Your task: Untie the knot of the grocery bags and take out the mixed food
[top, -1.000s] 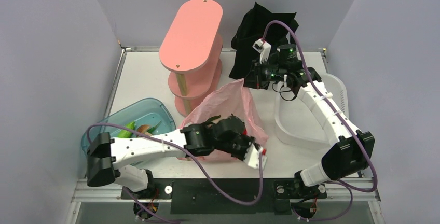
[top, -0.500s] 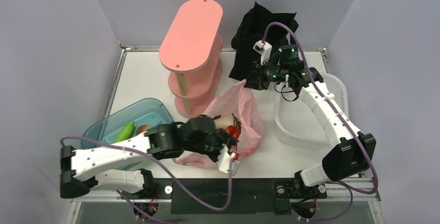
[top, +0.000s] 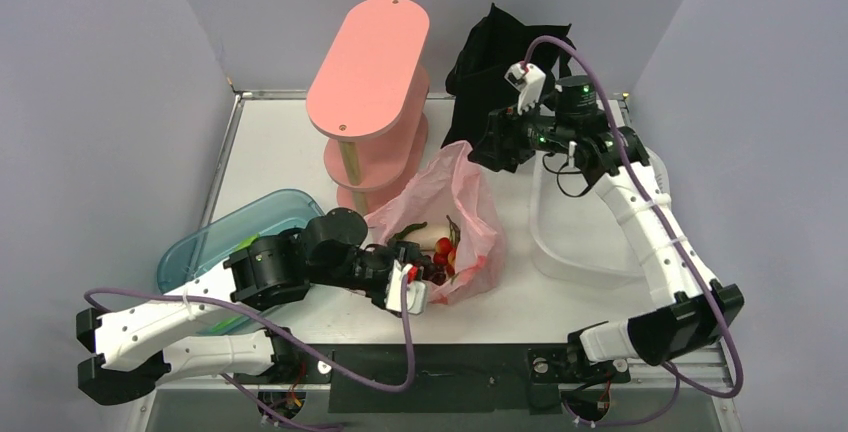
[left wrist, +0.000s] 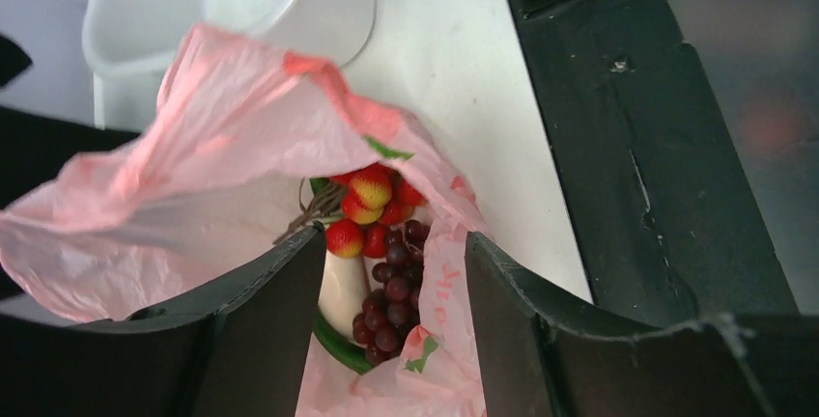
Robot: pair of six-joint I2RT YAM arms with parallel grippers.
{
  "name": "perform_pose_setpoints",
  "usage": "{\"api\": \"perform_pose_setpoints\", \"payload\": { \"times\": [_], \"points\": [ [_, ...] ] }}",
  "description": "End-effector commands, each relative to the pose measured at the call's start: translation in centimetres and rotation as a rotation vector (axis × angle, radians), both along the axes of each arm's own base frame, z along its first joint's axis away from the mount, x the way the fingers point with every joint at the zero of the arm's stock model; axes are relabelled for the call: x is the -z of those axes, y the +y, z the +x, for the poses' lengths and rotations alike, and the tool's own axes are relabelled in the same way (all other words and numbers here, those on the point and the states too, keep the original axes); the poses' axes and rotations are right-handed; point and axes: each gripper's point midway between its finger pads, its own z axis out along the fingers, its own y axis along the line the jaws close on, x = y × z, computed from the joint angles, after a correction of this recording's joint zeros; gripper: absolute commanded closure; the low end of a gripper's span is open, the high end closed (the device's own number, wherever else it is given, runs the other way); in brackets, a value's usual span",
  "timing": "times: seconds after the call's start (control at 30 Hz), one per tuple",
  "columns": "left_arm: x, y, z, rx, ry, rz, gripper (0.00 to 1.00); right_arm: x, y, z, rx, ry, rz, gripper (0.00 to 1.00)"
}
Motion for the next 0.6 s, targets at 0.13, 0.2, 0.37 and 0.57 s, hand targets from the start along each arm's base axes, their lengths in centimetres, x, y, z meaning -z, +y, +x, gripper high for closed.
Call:
{"api": "perform_pose_setpoints", "payload": {
  "times": [0.13, 0.2, 0.37, 0.57],
  "points": [
    [1.1, -0.5, 3.9, -0.211, -0.009, -0.062, 0.49, -0.3, -1.3, -6.3, 0.160, 0.029, -0.084, 0.16],
    [2.1, -0.2, 3.9, -0.187, -0.009, -0.049, 0.50, 1.0, -0.6, -7.0, 0.150, 0.025, -0.116, 0.14],
    [4.3, 0.5, 3.1, -0.124, -0.018, -0.009, 0.49, 4.6, 2.1, -8.3, 0.058, 0.026, -0.224, 0.11],
    [7.9, 3.2, -0.2, 0.046, -0.014, 0.103, 0.51, 13.1, -2.2, -12.6, -0.139, 0.024, -0.545, 0.63]
  ]
}}
